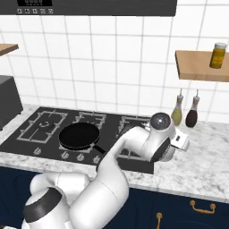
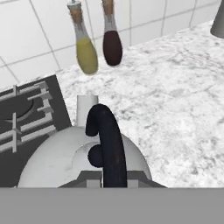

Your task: Pick the kettle from the counter and place it on a stove burner. Then turn the burner on.

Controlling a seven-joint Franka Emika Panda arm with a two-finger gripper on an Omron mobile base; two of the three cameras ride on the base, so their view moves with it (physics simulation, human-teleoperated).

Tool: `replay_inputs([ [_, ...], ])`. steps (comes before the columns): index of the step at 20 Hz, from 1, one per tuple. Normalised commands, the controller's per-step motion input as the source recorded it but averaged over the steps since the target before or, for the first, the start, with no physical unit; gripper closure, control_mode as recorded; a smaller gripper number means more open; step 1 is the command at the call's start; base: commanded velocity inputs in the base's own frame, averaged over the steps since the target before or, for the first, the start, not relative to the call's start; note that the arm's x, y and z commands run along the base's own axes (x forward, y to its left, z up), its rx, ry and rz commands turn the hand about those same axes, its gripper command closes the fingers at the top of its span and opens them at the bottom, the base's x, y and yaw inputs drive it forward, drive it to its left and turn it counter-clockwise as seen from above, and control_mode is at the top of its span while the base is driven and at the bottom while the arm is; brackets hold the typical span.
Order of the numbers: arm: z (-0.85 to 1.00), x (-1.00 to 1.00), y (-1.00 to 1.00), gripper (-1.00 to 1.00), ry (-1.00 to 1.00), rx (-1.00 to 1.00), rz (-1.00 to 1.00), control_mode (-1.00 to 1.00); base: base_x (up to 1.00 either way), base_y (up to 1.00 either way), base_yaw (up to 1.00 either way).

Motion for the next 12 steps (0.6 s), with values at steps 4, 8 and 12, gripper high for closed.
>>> replay_inputs([
  [4,0.31,-0.34,0.23,1.00,0.01,-0.05,0.15,-1.00,0.00,0.00,0.00],
  [8,0.24,-0.01,0.17,1.00,0.02,-0.02,0.19,-1.00,0.00,0.00,0.00],
  [12,0.17,0.00,0.53,1.00,0.00,-0.04,0.15,-1.00,0.00,0.00,0.00],
])
